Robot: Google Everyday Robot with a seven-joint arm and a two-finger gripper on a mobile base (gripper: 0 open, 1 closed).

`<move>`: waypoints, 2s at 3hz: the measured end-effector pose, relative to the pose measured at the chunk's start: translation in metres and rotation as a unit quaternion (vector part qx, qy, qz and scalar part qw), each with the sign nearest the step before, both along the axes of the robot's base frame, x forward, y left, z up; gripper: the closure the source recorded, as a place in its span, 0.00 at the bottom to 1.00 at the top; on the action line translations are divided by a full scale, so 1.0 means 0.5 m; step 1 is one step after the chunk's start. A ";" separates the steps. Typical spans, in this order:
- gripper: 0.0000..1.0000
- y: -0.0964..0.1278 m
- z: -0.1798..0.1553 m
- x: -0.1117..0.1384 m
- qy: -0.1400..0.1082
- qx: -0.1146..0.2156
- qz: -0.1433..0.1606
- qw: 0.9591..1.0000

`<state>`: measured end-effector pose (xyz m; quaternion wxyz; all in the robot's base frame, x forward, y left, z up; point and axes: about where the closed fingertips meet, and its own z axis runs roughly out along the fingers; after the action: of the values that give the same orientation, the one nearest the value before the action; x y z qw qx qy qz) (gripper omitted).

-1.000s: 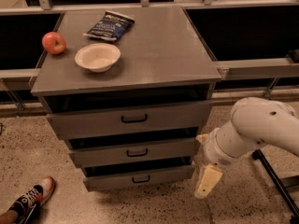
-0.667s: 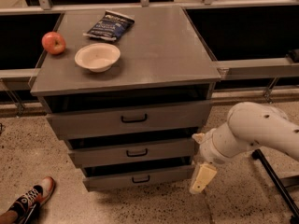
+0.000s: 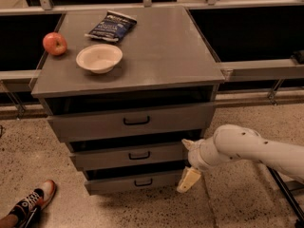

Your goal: Open middle drawer

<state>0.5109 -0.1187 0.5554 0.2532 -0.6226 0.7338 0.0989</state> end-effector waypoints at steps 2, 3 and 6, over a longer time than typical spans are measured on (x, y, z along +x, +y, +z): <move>0.00 0.006 -0.077 0.039 -0.005 0.006 -0.004 1.000; 0.00 0.025 -0.189 0.117 -0.020 -0.006 0.012 1.000; 0.39 0.063 -0.263 0.230 -0.057 -0.071 0.071 0.993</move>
Offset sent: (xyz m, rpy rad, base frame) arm 0.0421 0.0037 -0.0777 0.0256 -0.0234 -0.0226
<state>0.6258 -0.0872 0.4238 0.2422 -0.6941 0.6773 0.0281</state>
